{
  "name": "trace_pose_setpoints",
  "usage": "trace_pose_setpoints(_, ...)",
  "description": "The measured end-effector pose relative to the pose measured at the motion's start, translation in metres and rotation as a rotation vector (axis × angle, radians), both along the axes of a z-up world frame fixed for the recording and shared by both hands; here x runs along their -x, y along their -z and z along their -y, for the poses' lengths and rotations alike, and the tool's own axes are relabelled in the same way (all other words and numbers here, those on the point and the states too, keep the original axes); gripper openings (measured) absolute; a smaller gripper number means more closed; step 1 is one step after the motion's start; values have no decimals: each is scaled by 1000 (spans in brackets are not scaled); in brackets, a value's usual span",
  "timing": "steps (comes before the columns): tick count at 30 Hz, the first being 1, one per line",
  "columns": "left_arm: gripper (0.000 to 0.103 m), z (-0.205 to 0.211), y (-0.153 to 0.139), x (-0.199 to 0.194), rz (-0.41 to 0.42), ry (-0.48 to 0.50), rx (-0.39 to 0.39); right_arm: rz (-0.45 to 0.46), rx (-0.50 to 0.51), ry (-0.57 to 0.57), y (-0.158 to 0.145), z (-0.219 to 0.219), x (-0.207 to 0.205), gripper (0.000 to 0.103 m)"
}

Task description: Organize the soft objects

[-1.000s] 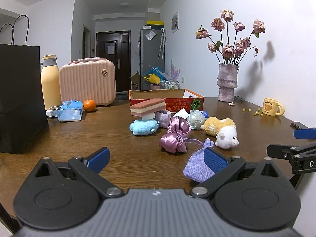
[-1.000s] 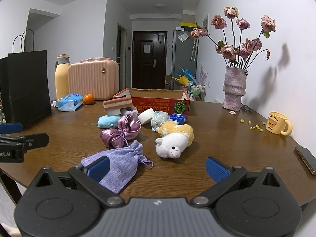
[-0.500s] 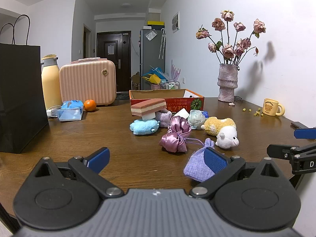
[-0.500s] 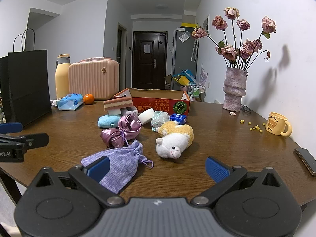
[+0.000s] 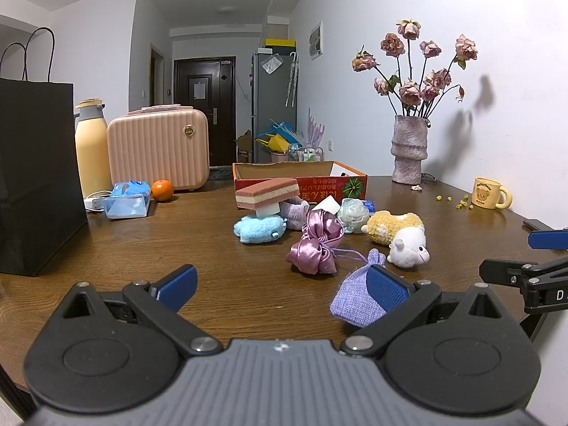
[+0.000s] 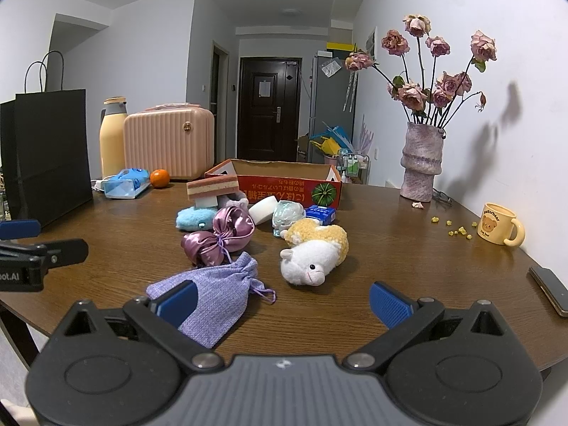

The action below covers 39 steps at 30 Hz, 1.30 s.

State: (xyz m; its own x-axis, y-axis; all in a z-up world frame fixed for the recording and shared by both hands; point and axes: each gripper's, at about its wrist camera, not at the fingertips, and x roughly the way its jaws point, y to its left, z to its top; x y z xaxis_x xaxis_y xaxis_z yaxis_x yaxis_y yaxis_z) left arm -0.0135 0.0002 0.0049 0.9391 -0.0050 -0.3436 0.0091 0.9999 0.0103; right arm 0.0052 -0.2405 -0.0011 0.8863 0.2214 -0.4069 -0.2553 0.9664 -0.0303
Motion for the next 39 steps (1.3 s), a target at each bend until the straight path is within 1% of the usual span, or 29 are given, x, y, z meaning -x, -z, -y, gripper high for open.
trace_pose_setpoints(29, 103, 0, 0, 1, 2, 0, 1, 2, 2, -1, 0, -1, 0, 103)
trace_pose_setpoints(39, 103, -3, 0, 3, -5, -6, 3, -8, 16, -28, 2, -10, -1, 103)
